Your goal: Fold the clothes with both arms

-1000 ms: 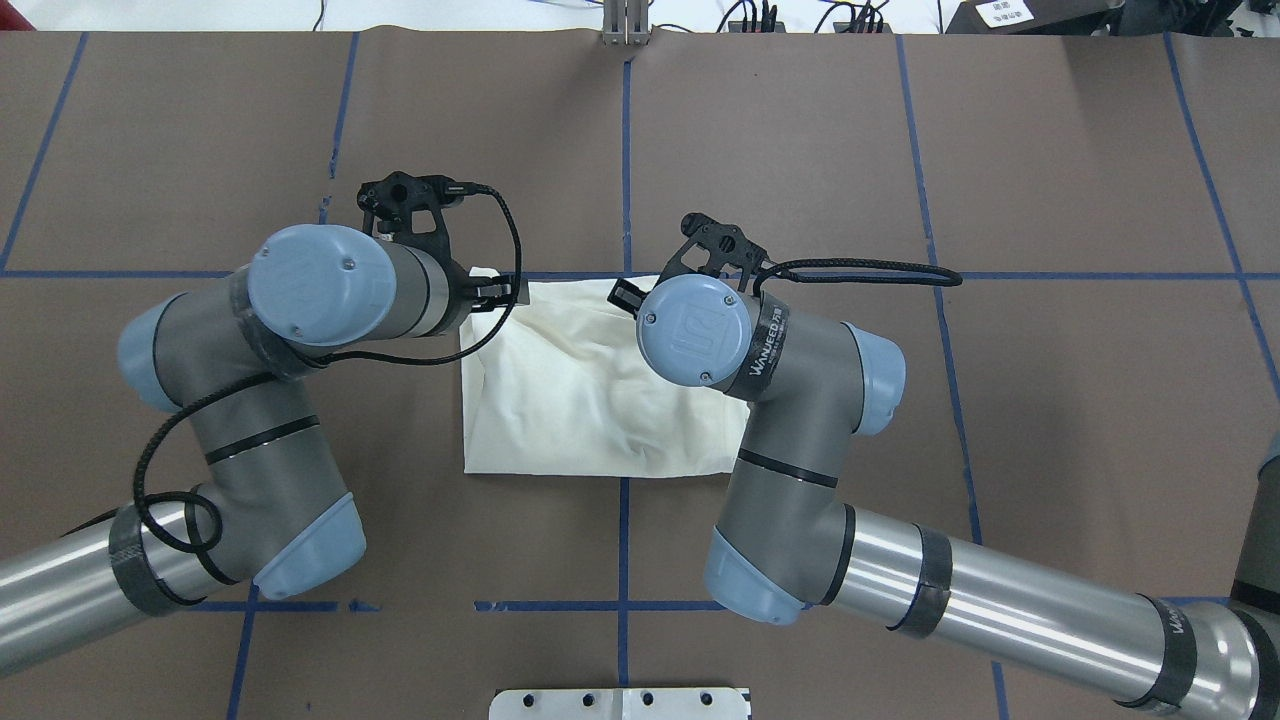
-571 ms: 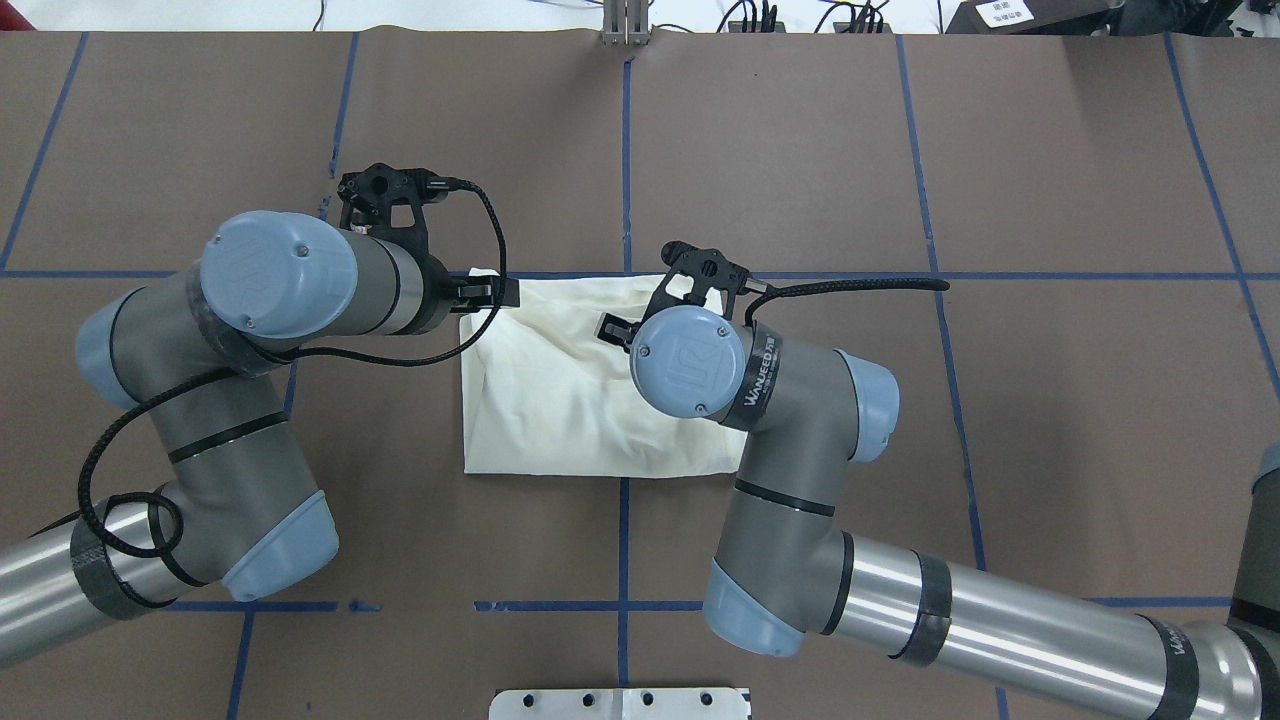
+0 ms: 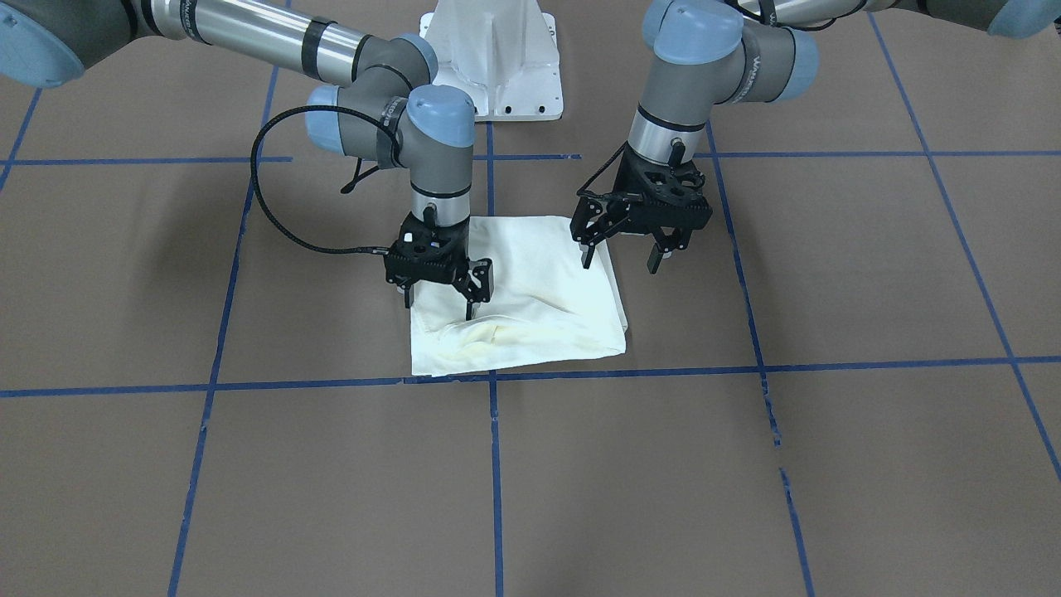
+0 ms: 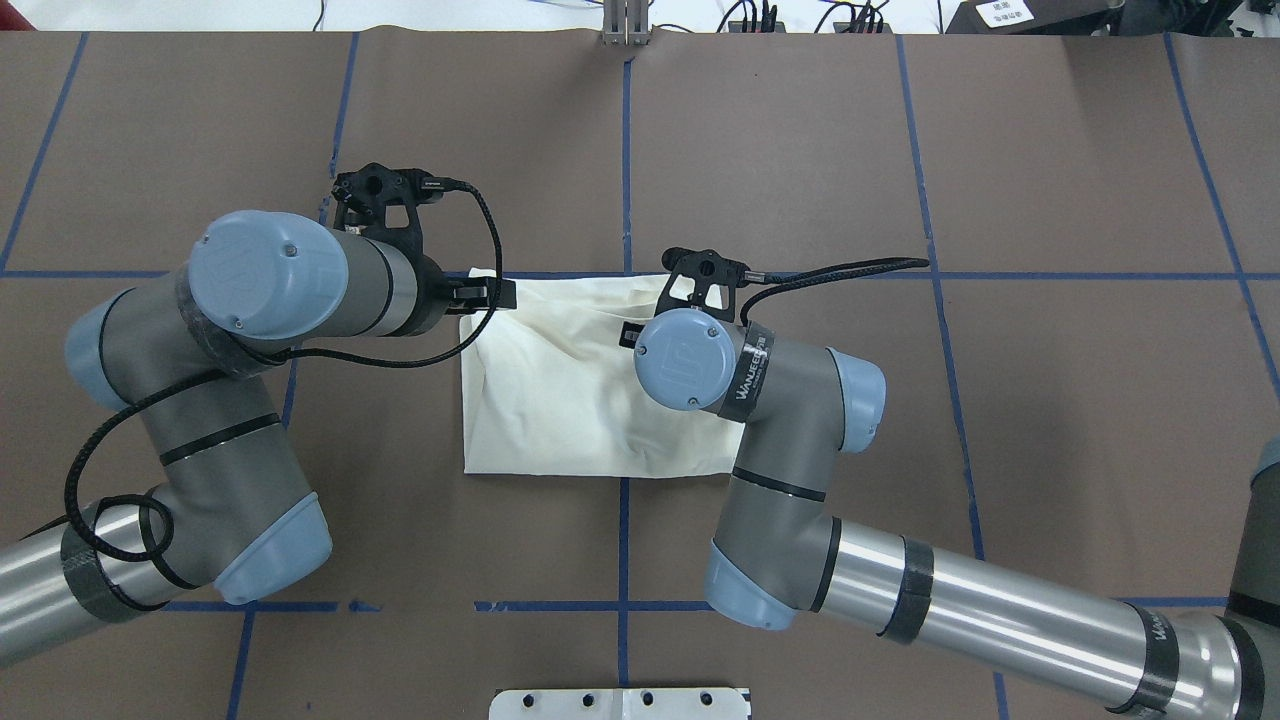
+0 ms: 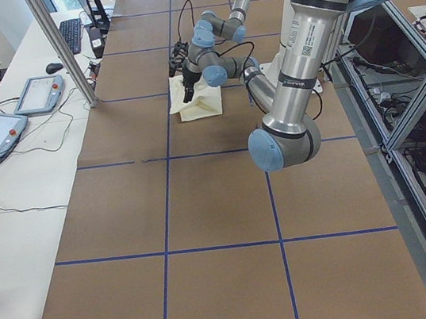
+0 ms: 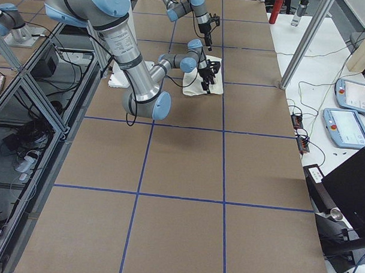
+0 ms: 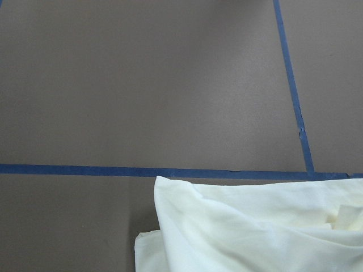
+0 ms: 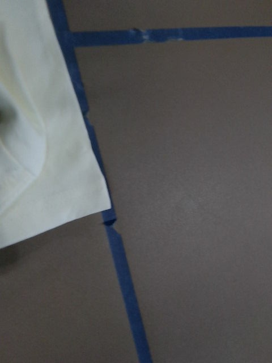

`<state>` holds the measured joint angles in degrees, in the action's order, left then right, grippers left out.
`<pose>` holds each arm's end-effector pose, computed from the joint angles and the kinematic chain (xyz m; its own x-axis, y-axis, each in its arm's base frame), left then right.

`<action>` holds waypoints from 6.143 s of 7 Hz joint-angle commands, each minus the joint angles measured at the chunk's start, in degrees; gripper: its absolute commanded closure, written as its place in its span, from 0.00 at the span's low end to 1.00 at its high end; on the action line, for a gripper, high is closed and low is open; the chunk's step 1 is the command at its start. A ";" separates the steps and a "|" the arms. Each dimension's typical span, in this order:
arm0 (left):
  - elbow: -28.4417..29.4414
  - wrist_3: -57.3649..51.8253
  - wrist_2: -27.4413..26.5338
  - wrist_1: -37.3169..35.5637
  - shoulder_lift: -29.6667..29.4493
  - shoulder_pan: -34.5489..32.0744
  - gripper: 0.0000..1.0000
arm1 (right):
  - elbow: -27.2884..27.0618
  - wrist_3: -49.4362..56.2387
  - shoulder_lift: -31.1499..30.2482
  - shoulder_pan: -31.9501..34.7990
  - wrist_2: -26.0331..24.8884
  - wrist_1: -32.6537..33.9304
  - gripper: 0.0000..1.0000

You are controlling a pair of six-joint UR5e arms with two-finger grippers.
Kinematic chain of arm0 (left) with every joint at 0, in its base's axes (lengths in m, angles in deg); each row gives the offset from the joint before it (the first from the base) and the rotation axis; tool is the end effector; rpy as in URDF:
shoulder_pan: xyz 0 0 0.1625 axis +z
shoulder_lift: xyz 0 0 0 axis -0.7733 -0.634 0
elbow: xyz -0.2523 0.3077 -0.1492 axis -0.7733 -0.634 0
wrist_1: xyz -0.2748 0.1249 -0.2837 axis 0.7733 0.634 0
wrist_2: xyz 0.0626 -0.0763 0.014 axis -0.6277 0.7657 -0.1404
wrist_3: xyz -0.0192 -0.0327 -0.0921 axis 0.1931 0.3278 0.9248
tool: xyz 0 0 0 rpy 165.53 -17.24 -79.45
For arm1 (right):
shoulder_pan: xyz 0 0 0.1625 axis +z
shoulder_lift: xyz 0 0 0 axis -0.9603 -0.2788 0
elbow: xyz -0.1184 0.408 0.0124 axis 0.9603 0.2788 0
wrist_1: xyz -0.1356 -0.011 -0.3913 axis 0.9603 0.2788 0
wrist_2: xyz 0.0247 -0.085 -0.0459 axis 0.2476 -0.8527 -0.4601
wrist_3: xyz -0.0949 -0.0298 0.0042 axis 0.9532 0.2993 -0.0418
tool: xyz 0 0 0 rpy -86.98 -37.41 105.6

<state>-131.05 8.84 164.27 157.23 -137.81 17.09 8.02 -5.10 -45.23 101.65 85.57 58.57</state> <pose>0.4484 -0.4467 0.2431 0.5846 0.0339 -0.8106 0.2995 0.9195 0.2544 -0.6043 -0.4838 0.2702 0.7130 0.2801 0.6428 -0.4756 0.8668 0.1498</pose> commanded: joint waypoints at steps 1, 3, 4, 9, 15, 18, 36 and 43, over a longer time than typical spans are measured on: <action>0.08 0.20 -0.01 0.07 0.18 0.33 0.00 | 5.74 1.13 3.03 5.71 3.50 -0.07 0.00; 2.01 0.28 0.08 4.77 0.35 1.30 0.00 | 4.10 4.71 3.13 12.04 13.93 -0.33 0.00; 2.71 1.68 -0.01 15.52 4.88 3.13 0.00 | 1.91 5.43 2.70 12.32 14.33 -0.33 0.00; 3.42 9.51 -0.71 22.31 7.39 9.48 0.66 | -0.40 5.35 1.29 12.15 14.25 -0.33 0.00; 3.16 9.69 -0.71 30.11 13.79 9.39 1.00 | -0.66 4.74 0.59 12.06 13.72 -0.42 0.00; 3.34 13.20 -0.71 31.18 14.50 12.81 1.00 | -1.71 4.74 -0.12 12.06 13.81 -0.42 0.00; 0.78 22.70 -3.88 25.56 13.27 16.95 0.01 | -4.27 4.74 -1.70 11.80 13.90 -0.42 0.00; -8.58 16.31 -0.10 15.70 14.33 15.90 0.01 | -11.00 11.97 -5.81 13.97 20.87 0.63 0.00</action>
<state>-135.26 28.54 162.76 178.87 -123.87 33.49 0.71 2.04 -48.87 113.92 101.85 58.47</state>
